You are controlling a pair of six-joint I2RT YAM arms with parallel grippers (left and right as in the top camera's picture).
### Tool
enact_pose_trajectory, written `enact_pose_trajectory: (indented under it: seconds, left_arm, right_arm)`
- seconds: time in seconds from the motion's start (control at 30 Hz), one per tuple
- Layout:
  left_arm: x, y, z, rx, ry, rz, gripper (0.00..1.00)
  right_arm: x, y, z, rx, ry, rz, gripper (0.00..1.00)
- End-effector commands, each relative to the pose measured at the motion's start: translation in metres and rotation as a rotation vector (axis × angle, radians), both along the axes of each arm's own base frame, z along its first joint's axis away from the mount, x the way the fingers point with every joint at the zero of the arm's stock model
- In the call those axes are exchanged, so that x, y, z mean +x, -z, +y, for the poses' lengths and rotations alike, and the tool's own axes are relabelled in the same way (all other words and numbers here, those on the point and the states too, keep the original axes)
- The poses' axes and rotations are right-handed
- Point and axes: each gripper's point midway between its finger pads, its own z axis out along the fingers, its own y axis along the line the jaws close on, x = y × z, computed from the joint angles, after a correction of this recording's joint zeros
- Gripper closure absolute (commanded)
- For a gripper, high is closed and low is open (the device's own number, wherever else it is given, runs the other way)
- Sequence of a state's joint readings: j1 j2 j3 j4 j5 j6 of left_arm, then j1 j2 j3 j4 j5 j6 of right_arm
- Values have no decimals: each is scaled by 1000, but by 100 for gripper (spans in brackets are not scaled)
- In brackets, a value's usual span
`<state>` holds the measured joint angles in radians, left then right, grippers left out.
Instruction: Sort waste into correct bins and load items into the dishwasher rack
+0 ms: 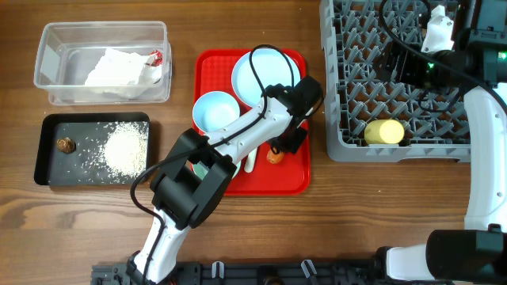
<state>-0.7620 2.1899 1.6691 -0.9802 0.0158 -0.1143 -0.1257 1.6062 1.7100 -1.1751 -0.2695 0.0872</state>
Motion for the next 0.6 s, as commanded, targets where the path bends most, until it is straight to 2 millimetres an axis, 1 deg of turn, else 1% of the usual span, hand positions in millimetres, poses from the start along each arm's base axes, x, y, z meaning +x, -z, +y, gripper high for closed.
enact_pose_trajectory:
  seconds: [0.0,0.07,0.17,0.23,0.33,0.43,0.5,0.57]
  left_arm:
    - [-11,5,12,63,-5,52,96]
    - [-14,1,16,79,-7,68,96]
    - [-12,-15,16,87,-12,77,96]
    - [-7,-28,14,77,-15,67,96]
    - [3,-52,8,50,-21,39,96]
    - [15,-82,7,19,-38,6,96]
    - [22,-102,12,3,-59,-11,96]
    - [32,-119,23,-7,-113,-29,96]
  right_arm:
    - [-1,1,4,7,-25,3,0]
    - [-1,1,4,7,-25,3,0]
    - [-1,1,4,7,-25,3,0]
    - [-1,1,4,7,-25,3,0]
    - [-1,2,4,6,-28,4,0]
    - [-1,4,4,2,-35,8,0]
    - [-1,4,4,0,-40,10,0]
    - [-1,4,4,0,-39,10,0]
